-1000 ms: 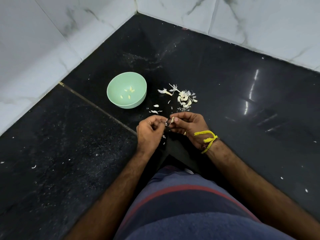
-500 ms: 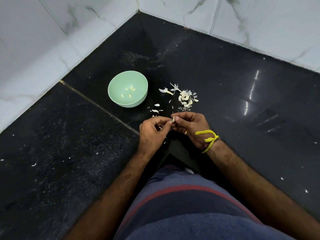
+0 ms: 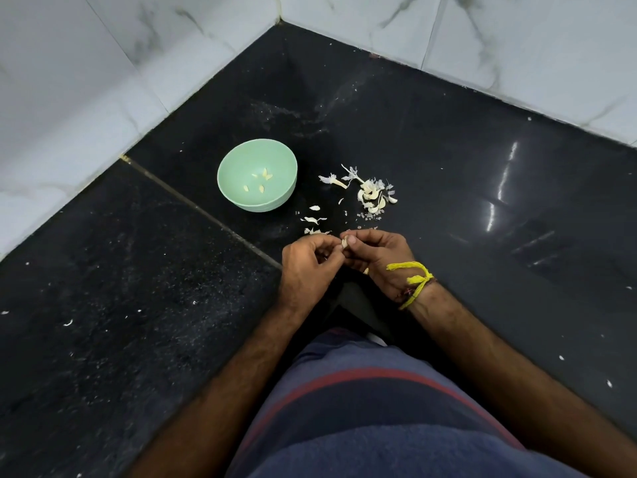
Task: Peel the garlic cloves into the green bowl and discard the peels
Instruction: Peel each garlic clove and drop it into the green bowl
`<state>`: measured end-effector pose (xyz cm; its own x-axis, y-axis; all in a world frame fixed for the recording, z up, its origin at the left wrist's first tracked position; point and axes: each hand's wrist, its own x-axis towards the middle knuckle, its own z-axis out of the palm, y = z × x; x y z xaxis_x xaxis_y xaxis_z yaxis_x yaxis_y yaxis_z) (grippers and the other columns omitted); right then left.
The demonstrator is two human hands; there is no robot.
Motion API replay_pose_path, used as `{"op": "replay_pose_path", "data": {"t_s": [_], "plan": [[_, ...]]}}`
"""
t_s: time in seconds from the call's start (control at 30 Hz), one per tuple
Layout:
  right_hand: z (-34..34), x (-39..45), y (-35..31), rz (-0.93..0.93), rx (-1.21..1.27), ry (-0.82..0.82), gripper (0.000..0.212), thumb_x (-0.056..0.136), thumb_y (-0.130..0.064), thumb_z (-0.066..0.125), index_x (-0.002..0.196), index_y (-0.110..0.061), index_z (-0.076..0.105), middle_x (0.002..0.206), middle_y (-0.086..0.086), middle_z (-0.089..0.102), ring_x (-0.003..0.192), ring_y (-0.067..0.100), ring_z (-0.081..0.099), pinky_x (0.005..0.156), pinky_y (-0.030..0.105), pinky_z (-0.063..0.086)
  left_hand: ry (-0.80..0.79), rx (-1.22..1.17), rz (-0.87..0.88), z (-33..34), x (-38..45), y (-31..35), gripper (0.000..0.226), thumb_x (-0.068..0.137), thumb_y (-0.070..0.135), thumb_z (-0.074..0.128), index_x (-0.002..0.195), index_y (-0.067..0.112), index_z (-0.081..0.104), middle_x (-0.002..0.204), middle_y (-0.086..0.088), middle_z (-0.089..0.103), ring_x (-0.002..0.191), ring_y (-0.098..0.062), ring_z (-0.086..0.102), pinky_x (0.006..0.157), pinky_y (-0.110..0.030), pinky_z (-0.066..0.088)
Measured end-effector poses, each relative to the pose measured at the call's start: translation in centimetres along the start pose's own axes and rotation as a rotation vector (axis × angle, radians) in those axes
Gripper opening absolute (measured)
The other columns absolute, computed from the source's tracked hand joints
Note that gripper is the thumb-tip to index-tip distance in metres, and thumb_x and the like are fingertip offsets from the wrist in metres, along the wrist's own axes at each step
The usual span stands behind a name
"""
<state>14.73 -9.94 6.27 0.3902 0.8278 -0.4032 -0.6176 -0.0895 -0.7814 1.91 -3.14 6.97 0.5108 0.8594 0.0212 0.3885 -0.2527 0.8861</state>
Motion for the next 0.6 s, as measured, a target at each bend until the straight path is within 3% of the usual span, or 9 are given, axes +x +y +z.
{"op": "replay_pose_path", "data": {"t_s": [0.3, 0.6], "plan": [[0.3, -0.5, 0.1, -0.107, -0.065, 0.002, 0.008, 0.085, 0.008, 0.066, 0.091, 0.005, 0.070, 0.081, 0.017, 0.073, 0.076, 0.025, 0.072, 0.067, 0.028, 0.059, 0.027, 0.067, 0.062, -0.4, 0.1, 0.7, 0.006, 0.082, 0.010, 0.073, 0.082, 0.012, 0.079, 0.072, 0.004, 0.074, 0.067, -0.007, 0.067, 0.064, -0.020, 0.054], [0.5, -0.3, 0.5, -0.083, -0.012, -0.042, 0.013, 0.088, 0.006, 0.061, 0.100, 0.010, 0.068, 0.088, 0.019, 0.072, 0.081, 0.027, 0.072, 0.067, 0.029, 0.058, 0.056, 0.080, -0.022, 0.3, 0.2, -0.5, 0.008, 0.081, 0.023, 0.072, 0.076, 0.024, 0.066, 0.075, 0.003, 0.067, 0.071, -0.013, 0.064, 0.070, -0.036, 0.056]]}}
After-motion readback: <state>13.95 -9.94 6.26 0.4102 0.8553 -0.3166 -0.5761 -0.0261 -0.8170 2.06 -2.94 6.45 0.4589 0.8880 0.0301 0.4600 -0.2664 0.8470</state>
